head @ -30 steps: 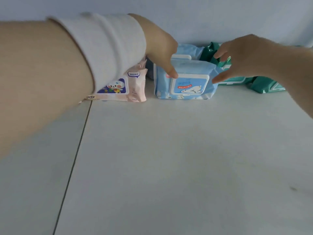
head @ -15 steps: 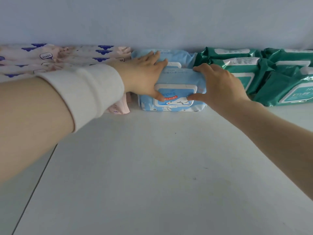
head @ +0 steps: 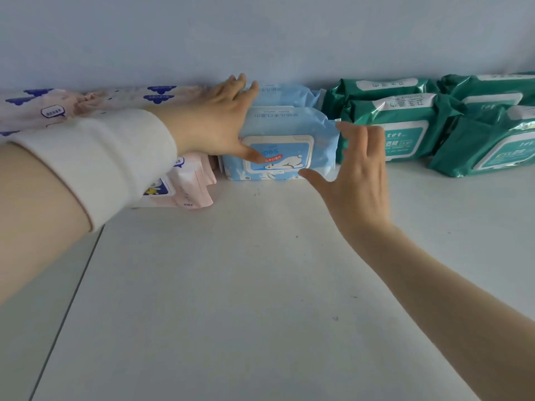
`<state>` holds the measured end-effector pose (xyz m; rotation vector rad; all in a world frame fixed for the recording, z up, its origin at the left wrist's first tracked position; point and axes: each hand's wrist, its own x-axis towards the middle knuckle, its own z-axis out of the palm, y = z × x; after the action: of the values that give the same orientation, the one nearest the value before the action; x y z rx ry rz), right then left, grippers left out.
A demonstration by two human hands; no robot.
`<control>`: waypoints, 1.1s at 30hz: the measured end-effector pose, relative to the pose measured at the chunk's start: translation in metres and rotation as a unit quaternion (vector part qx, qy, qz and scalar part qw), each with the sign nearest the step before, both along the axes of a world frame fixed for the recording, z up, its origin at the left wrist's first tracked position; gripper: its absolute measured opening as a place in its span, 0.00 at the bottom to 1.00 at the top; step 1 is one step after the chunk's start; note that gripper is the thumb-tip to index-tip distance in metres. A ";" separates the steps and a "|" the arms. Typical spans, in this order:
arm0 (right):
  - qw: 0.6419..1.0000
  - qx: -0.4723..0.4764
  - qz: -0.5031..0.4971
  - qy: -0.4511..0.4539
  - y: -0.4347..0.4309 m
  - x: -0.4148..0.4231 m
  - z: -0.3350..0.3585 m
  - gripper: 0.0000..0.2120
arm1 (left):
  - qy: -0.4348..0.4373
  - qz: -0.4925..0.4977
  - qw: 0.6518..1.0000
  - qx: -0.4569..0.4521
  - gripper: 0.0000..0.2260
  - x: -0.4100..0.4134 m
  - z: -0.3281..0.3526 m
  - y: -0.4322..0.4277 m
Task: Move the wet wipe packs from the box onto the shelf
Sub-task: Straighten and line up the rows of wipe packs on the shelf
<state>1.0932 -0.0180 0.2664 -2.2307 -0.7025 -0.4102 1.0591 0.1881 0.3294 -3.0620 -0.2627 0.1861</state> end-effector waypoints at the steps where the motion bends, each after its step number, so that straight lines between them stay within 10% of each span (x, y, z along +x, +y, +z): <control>1: 0.997 0.034 -0.011 0.063 0.000 -0.003 -0.006 0.33 | -0.006 -0.009 1.000 0.012 0.55 0.000 0.000 0.004; 5: 0.969 0.074 -0.073 0.225 0.019 0.008 -0.022 0.30 | -0.036 -0.052 0.997 0.048 0.46 0.000 -0.002 0.012; 21: 0.975 0.017 -0.068 0.210 0.042 0.017 -0.019 0.14 | -0.048 -0.070 0.995 0.054 0.45 0.002 -0.006 0.017; 33: 0.957 0.040 -0.031 0.286 0.044 0.017 -0.010 0.29 | -0.040 -0.069 0.997 0.017 0.40 0.000 0.001 0.017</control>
<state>1.1099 0.0265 0.2561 -2.1435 -0.3000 0.1789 1.0591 0.2047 0.3304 -3.0418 -0.0573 0.0512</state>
